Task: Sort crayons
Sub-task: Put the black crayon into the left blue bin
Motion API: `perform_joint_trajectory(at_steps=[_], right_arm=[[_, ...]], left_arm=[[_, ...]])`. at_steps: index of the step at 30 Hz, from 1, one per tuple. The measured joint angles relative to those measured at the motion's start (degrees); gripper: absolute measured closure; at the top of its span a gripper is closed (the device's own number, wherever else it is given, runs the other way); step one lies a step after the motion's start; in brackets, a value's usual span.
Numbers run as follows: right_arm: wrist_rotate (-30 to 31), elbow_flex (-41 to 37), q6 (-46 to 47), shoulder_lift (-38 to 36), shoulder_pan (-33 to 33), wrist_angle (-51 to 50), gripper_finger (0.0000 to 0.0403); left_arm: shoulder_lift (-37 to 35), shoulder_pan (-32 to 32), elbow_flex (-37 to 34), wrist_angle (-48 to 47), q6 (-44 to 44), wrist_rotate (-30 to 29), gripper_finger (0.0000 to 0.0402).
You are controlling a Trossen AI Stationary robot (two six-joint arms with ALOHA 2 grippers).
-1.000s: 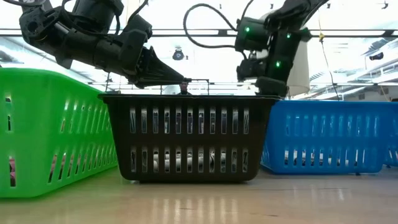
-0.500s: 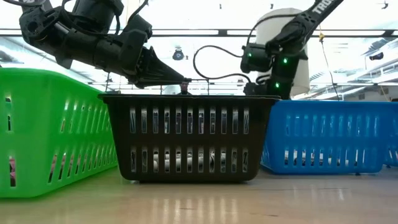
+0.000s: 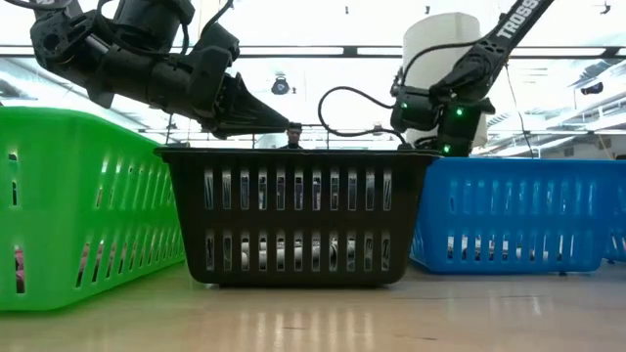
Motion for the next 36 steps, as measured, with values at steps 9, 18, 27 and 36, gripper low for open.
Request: perform_joint_trajectory(at_steps=[9,18,27,36], right_arm=[[-2.99,-2.47,0.17,-0.28,0.12,2.29,0.0291],[-4.35,-1.53,0.20,-0.24,2.88,-0.13,0.0384],[-6.66,3.70,0.31,0.09,7.41,-6.85,0.0372],[-12.66,7.17,1.75,0.07,14.61,-9.15,0.0371]], left_arm=[[0.00,0.02,0.00,0.00,0.00,-0.02,0.0260],[0.00,0.02,0.00,0.00,-0.02,-0.02,0.0260],[0.00,0.00,0.00,0.00,-0.02,0.00,0.0260],[0.00,0.00,0.00,0.01,-0.02,-0.01,0.0260]])
